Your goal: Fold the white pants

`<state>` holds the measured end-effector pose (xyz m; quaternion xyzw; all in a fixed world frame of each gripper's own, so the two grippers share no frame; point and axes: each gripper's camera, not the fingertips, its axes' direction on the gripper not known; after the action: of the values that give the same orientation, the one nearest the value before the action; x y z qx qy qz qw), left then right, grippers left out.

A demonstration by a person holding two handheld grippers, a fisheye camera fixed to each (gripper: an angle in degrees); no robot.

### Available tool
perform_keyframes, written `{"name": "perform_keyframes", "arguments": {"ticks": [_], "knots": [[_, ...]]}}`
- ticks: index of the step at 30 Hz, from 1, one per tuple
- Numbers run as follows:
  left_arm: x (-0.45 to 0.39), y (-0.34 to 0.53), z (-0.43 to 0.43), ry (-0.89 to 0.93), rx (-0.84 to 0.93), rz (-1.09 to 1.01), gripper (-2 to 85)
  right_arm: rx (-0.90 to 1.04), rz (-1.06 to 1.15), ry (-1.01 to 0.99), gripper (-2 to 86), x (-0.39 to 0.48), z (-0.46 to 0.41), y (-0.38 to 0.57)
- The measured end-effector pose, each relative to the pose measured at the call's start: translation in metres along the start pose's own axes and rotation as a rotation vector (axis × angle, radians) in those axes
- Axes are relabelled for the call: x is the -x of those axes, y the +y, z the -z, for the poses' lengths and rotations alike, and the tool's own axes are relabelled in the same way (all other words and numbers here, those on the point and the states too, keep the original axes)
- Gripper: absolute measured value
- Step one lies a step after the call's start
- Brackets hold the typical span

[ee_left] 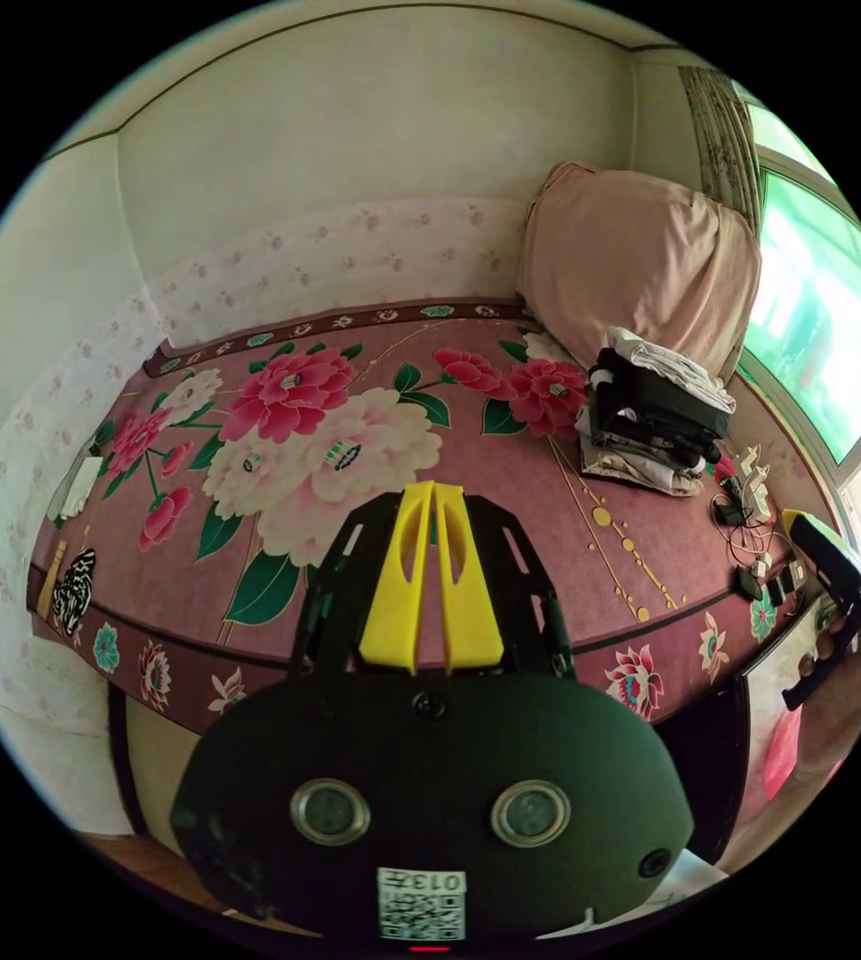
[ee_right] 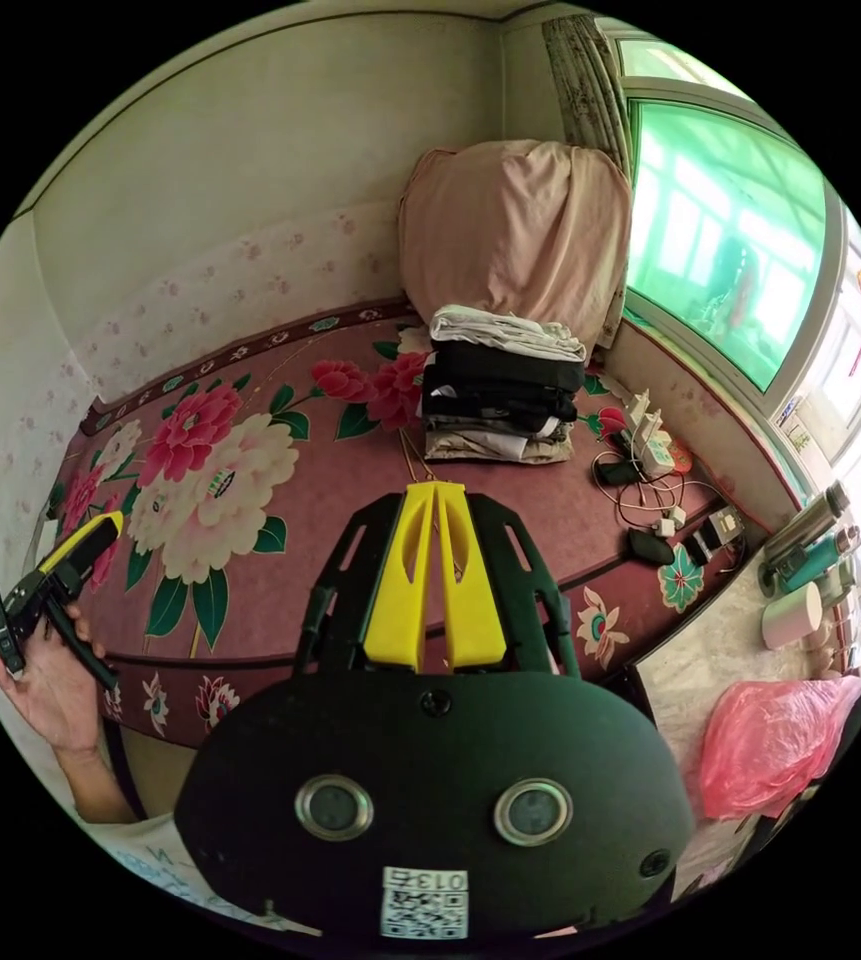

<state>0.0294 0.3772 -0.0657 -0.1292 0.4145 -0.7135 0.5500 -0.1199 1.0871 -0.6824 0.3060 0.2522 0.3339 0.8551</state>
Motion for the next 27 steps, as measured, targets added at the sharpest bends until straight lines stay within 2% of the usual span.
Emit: {"name": "perform_keyframes", "arguments": {"ticks": [27], "knots": [[0.017,-0.006,0.013,-0.037,-0.039,0.073,-0.4,-0.033,-0.021,-0.005,0.0,0.005,0.005,-0.003]]}}
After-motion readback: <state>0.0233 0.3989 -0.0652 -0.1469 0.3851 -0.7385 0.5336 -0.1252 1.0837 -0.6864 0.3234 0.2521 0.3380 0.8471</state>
